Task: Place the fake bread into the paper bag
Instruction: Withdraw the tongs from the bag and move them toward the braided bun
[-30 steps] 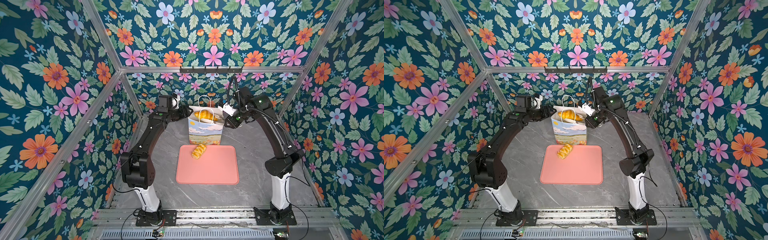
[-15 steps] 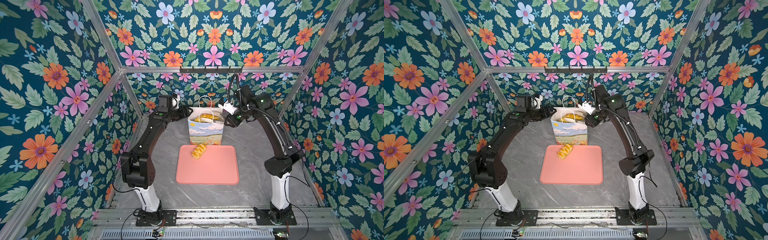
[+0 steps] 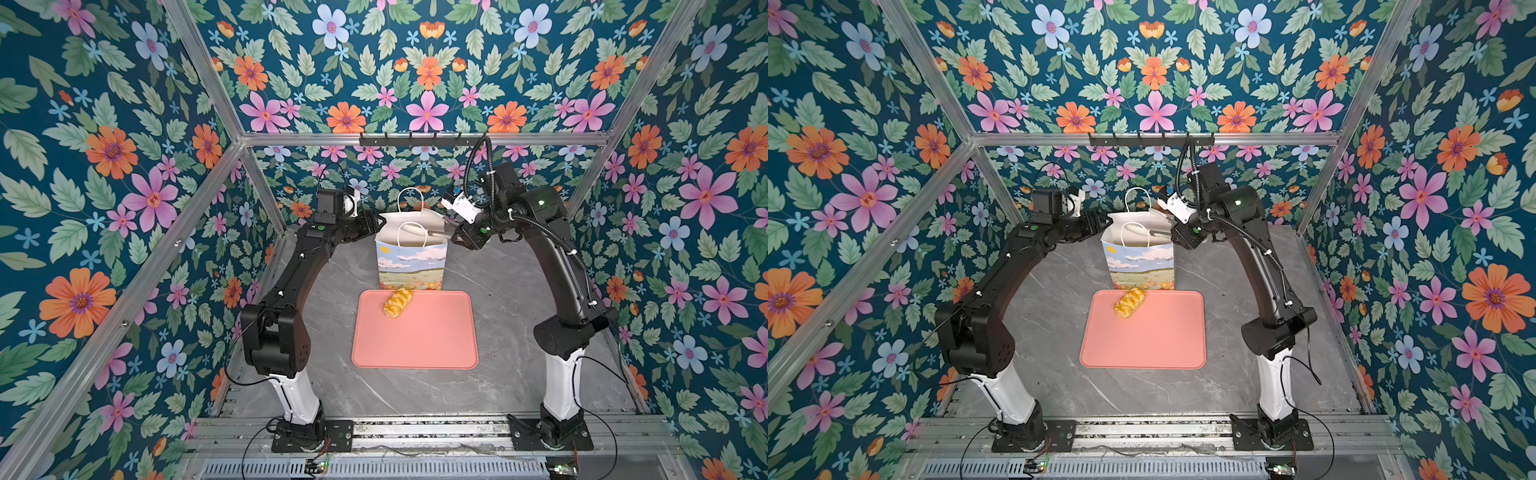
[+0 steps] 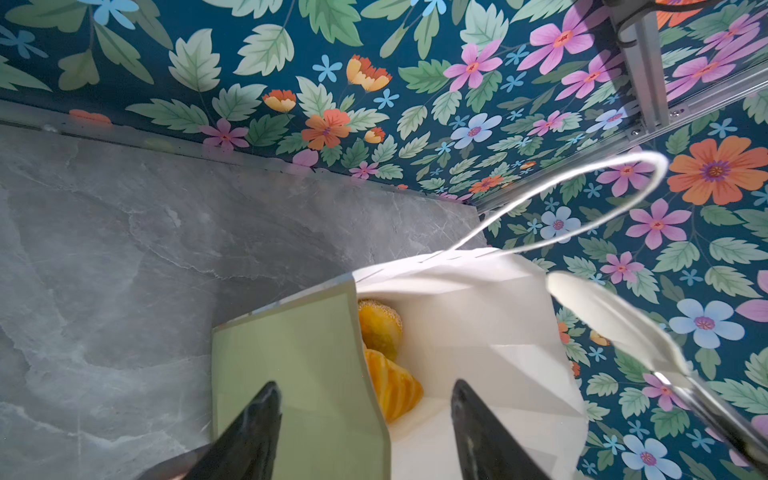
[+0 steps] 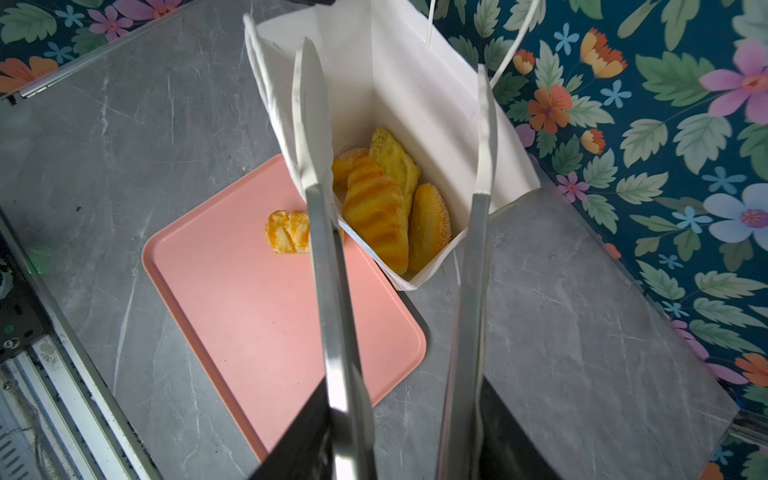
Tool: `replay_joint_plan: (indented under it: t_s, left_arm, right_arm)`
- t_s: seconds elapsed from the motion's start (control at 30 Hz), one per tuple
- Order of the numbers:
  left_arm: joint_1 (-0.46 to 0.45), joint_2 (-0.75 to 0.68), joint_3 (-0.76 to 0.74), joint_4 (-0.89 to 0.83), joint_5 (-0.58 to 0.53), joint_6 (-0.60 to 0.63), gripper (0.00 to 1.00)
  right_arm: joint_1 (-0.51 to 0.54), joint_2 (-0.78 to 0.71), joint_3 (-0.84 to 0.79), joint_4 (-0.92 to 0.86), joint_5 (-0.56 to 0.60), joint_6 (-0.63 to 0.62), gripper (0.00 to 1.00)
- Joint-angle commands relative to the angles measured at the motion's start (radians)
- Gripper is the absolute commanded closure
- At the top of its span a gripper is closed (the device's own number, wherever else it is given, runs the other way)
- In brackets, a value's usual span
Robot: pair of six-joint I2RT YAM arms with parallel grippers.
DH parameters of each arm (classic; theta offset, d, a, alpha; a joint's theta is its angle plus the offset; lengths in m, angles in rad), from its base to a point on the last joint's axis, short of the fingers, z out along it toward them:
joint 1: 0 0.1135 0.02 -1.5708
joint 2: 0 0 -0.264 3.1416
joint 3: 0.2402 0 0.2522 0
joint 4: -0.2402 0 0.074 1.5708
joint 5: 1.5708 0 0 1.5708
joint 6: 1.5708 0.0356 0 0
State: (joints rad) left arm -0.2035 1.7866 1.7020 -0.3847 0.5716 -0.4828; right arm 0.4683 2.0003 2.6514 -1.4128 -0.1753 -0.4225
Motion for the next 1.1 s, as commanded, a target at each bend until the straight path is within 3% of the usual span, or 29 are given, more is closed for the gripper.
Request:
replay_joint_plan:
  t_s: [0.0,0.3,0.6,0.83,1.07]
  left_arm:
    - [0.001,-0.014,0.005,-0.020,-0.001,0.023,0.34]
    - [0.001,-0.055,0.001,-0.046,-0.037,0.053,0.33]
    - [0.003,-0.177,-0.102,-0.027,-0.090,0.109,0.32]
    - [0.007,-0.253,-0.201,-0.035,-0.133,0.138,0.31]
    - [0.013,-0.297,-0.271,-0.012,-0.131,0.139,0.31]
  right_arm:
    - [0.002,-0.040,-0.001,0.027,0.006,0.021,0.52]
    - [0.002,-0.225,-0.129,0.081,-0.011,0.090,0.52]
    - [0.016,-0.509,-0.479,0.200,-0.066,0.238,0.55]
    - [0.060,-0.696,-0.702,0.241,-0.031,0.381,0.56]
    - [0.245,-0.798,-0.928,0.251,-0.035,0.466,0.55]
